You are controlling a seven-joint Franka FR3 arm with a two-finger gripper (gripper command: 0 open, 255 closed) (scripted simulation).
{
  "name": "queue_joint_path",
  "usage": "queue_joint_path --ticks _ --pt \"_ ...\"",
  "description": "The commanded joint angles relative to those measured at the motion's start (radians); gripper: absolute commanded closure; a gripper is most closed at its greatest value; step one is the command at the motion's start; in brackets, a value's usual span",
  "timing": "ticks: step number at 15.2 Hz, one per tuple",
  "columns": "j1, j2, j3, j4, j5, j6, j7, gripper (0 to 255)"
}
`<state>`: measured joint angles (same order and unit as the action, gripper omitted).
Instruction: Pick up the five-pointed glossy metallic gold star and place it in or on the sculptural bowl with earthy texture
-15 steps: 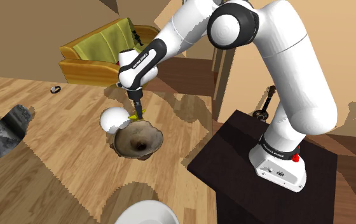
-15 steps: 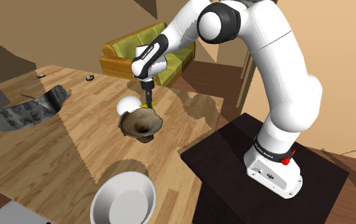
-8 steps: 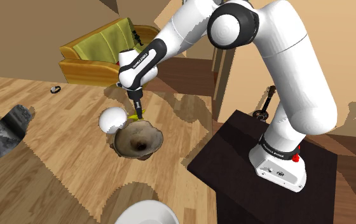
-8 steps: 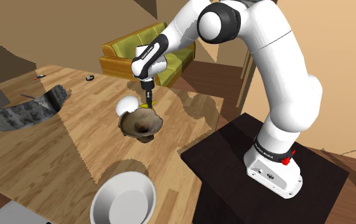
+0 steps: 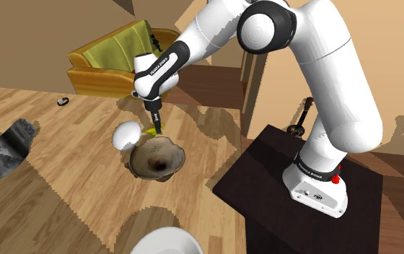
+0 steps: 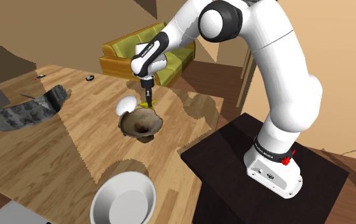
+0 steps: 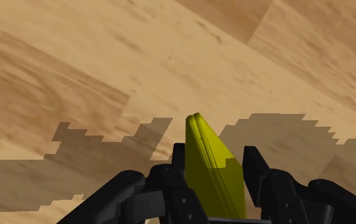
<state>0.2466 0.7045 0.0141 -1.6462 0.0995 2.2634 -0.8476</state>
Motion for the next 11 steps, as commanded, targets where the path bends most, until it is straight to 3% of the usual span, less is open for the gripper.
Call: queue_joint_path --ticks 1,11 --pt "0.0 -0.019 0.0 -0.002 -0.001 -0.017 0.001 255" --pt "0.0 -0.103 -0.002 0.004 -0.005 -0.107 0.01 255"
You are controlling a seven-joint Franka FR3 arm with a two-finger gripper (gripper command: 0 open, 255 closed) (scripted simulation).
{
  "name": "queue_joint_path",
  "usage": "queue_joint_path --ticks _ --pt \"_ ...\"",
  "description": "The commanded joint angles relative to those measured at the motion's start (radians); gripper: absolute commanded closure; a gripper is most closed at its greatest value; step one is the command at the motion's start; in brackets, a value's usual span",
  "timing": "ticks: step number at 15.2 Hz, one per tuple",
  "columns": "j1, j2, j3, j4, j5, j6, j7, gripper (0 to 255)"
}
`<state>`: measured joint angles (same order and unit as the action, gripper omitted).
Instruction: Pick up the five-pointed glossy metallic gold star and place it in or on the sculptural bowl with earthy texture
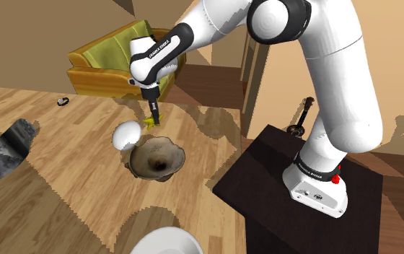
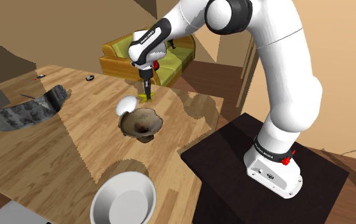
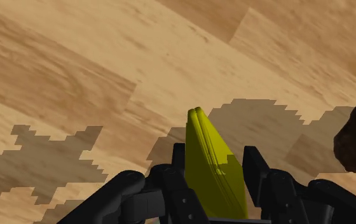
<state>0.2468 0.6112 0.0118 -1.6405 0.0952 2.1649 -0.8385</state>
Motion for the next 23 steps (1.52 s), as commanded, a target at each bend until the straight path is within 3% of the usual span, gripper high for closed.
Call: queue_joint_path --ticks 1,23 --pt "0.0 -0.018 0.0 0.0 -0.001 -0.018 0.002 255" --pt "-0.001 -0.148 -0.003 0.103 -0.009 -0.25 0.021 255"
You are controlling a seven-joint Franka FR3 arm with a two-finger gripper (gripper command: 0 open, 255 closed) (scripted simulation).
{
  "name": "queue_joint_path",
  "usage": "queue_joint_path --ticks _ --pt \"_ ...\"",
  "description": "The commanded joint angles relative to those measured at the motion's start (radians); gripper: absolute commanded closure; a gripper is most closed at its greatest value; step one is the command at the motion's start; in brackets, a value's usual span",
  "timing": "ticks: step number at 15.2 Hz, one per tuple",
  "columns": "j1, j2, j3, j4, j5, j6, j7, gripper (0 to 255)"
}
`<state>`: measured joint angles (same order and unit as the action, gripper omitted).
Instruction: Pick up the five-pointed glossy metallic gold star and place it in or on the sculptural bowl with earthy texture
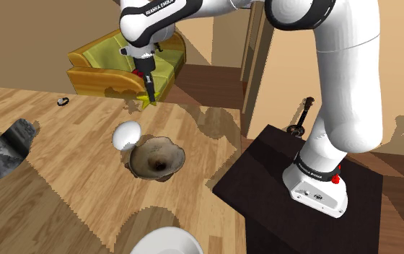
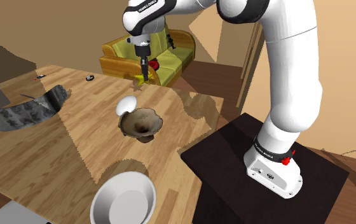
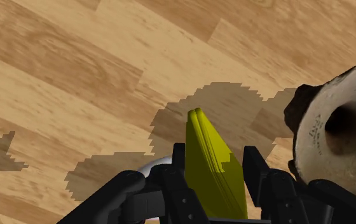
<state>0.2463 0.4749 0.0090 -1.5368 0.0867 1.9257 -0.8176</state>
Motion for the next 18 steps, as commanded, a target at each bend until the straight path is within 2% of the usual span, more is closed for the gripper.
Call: queue_joint_path --ticks 1,5,11,18 --pt "0.0 -0.015 0.0 0.007 0.0 -0.022 0.001 255" --pt "-0.001 -0.028 0.0 0.037 -0.001 -0.065 0.005 255" --pt "0.068 -0.182 0.033 -0.191 0.001 0.018 0.098 255" --pt "0.147 -0.319 0.087 -0.383 0.011 0.084 0.223 255"
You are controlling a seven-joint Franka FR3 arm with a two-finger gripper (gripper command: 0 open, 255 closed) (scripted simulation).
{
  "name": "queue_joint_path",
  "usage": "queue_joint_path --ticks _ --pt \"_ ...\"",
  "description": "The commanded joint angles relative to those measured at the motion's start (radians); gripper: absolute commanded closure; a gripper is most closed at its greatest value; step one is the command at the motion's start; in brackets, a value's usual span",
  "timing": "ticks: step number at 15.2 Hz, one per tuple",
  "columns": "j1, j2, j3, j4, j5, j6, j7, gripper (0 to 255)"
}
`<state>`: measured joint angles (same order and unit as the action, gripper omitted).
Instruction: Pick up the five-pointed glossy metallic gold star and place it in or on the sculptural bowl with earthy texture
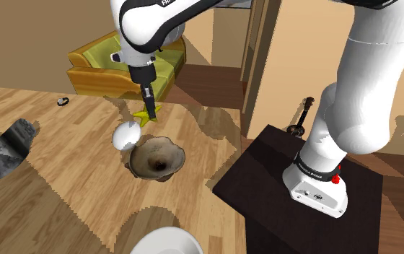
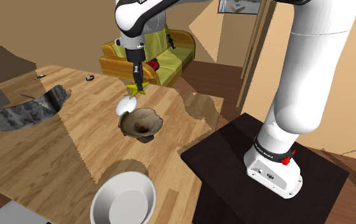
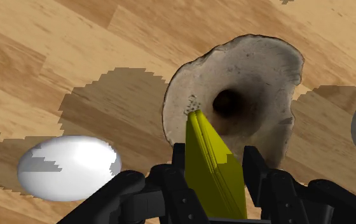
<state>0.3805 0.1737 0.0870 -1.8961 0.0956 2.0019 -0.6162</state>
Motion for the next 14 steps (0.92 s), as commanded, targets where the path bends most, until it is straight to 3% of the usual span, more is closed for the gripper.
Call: queue_joint_path --ticks 1,3,14 --pt "0.024 -0.035 0.018 -0.045 0.004 0.015 0.04 255" --pt "0.047 -0.066 0.037 -0.087 0.009 0.029 0.08 255" --pt "0.05 0.0 0.038 -0.158 0.008 0.165 0.071 255"
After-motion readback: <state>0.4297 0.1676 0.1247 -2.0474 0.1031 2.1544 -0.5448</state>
